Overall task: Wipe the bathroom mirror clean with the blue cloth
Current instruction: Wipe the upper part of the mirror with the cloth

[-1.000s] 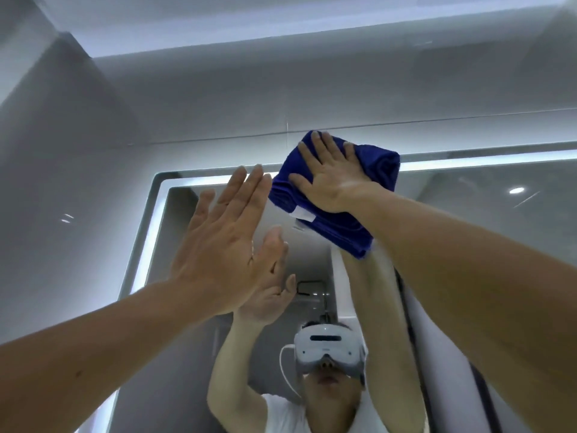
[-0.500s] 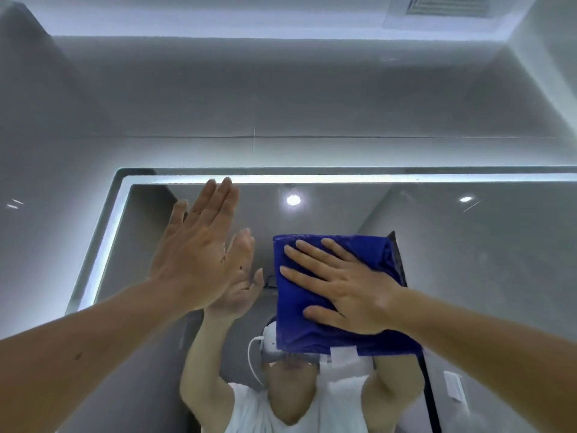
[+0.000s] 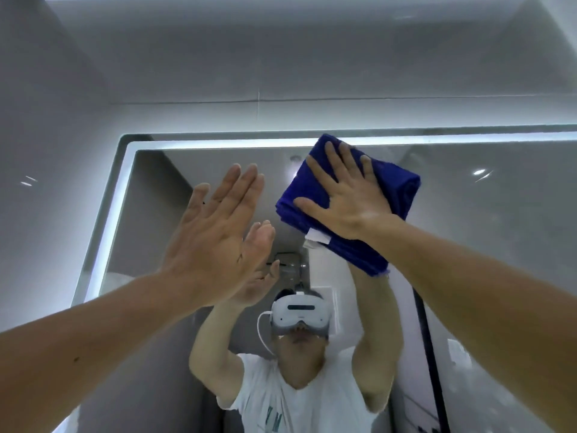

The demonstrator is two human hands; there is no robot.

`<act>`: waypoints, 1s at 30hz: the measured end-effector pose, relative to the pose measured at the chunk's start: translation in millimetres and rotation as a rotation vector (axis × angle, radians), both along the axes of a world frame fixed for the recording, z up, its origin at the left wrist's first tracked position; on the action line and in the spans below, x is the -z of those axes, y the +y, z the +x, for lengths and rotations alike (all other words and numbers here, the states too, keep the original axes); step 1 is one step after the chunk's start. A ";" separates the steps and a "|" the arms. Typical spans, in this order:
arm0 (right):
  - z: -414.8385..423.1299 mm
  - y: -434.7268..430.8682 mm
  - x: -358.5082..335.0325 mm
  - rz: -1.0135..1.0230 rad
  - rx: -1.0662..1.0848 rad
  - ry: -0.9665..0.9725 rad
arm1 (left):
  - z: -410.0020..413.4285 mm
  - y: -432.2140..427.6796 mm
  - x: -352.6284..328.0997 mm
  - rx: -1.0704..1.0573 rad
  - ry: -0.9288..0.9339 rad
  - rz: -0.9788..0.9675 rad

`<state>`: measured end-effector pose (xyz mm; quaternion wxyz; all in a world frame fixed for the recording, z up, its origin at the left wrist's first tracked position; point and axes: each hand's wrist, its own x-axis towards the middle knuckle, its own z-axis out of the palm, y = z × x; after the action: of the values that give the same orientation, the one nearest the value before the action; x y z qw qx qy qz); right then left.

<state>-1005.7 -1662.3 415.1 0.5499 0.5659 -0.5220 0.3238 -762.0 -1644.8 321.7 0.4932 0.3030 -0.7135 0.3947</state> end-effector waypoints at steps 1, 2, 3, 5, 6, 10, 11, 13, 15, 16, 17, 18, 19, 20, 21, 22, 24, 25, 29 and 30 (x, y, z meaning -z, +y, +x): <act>1.6 2.7 17.1 0.037 0.002 0.046 | -5.5 1.5 3.3 0.004 0.005 -0.003; 2.3 4.7 36.7 0.066 0.009 0.088 | -11.1 3.0 6.8 0.014 0.010 -0.006; 1.6 6.0 57.5 0.083 0.014 0.122 | -16.5 4.6 10.9 0.035 0.018 -0.006; -3.3 10.0 98.6 0.098 0.007 0.166 | -27.4 7.4 20.6 0.087 0.022 0.000; -7.1 11.7 118.6 0.102 0.001 0.180 | -32.9 8.4 26.8 0.105 0.019 0.003; -27.3 14.3 194.7 0.126 -0.022 0.232 | -51.9 10.1 49.5 0.119 0.015 0.016; -34.2 15.8 209.1 0.139 -0.024 0.256 | -54.7 11.1 53.1 0.121 0.013 0.021; -48.7 21.2 226.5 0.169 -0.025 0.314 | -59.1 13.2 58.9 0.124 0.008 0.034; -61.0 25.9 225.4 0.203 -0.024 0.380 | -61.1 14.4 61.6 0.125 0.022 0.035; -66.7 27.2 217.9 0.215 -0.012 0.414 | -62.4 15.0 62.4 0.125 0.025 0.038; -71.9 28.4 207.2 0.214 0.003 0.426 | -64.5 15.1 62.7 0.125 0.022 0.042; -76.6 29.5 192.8 0.202 0.018 0.406 | -66.7 15.0 62.2 0.125 0.020 0.041; -80.9 30.2 175.6 0.178 0.030 0.371 | -69.1 15.1 60.8 0.122 0.019 0.040; -85.2 30.9 157.2 0.149 0.036 0.334 | -71.7 15.5 59.0 0.120 0.015 0.038; -89.1 31.2 138.7 0.123 0.039 0.302 | -74.4 15.7 56.8 0.122 0.012 0.036; -92.2 30.9 121.2 0.103 0.040 0.274 | -77.4 15.5 54.2 0.124 0.015 0.033; -95.6 28.7 89.3 0.066 0.029 0.212 | -83.4 14.6 50.5 0.118 0.017 0.034; -96.5 27.2 73.8 0.048 0.022 0.177 | -86.5 13.5 49.8 0.109 0.013 0.034; -92.9 21.0 21.0 0.002 -0.009 0.008 | -95.0 7.3 52.9 0.063 -0.006 0.030; -90.1 19.7 12.0 -0.005 -0.014 -0.032 | -95.5 5.5 54.9 0.043 -0.008 0.027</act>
<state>-1095.8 -1642.6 403.1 0.5405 0.5630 -0.5260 0.3380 -857.5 -1639.3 266.8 0.4946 0.2928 -0.7271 0.3755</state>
